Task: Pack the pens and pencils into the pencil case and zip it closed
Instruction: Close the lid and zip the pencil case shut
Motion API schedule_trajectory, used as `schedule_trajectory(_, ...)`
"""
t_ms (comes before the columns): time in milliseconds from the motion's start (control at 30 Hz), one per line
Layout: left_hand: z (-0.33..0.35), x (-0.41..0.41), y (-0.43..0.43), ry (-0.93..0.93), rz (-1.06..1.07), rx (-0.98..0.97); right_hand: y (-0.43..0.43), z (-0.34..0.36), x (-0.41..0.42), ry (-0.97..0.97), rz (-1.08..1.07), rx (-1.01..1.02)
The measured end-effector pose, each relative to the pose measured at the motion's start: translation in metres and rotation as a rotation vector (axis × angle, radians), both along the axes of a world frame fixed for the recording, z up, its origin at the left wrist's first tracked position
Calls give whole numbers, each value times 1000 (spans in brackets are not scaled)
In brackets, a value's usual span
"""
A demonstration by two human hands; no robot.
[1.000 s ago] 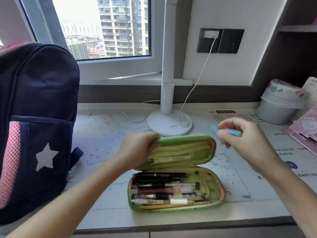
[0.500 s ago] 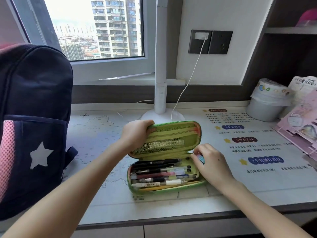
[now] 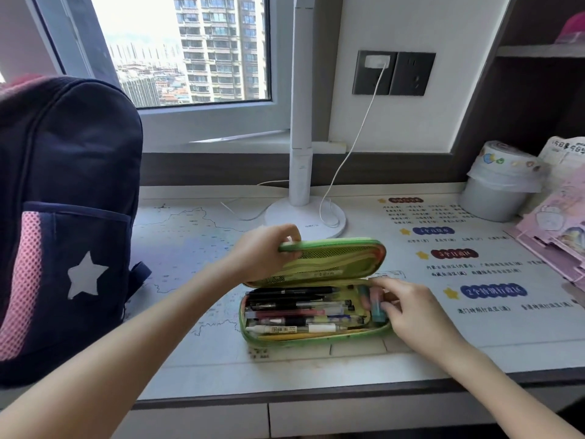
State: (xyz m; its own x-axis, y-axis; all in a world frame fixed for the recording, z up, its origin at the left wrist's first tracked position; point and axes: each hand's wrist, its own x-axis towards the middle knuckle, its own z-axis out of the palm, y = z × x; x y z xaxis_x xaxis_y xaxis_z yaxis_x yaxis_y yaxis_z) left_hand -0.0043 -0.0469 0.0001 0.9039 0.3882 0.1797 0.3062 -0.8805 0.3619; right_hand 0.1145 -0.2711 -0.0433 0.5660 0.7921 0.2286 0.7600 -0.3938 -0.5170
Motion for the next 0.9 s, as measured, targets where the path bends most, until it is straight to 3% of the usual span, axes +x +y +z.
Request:
schedule_trajectory(133,0,-6,-8,-69,60,18,5,-1,5,2,-69,45)
schedule_trajectory(300,-5,-24,-28,-210,24,163,2,0,8,-18,-1,-75)
schedule_trajectory(433,-15,-32,-36,-319,-6,277,-2,-4,17,184,71,-34)
schedule_trajectory(600,-18,-26,-37,-363,39,274,-1,-14,11,-128,-13,22)
schedule_trajectory(800,-18,-20,-34,-305,90,243,2,-26,-5,-207,-231,144)
schedule_trajectory(900,-17,-17,-33,-304,90,231,9,-18,-7,65,-323,204)
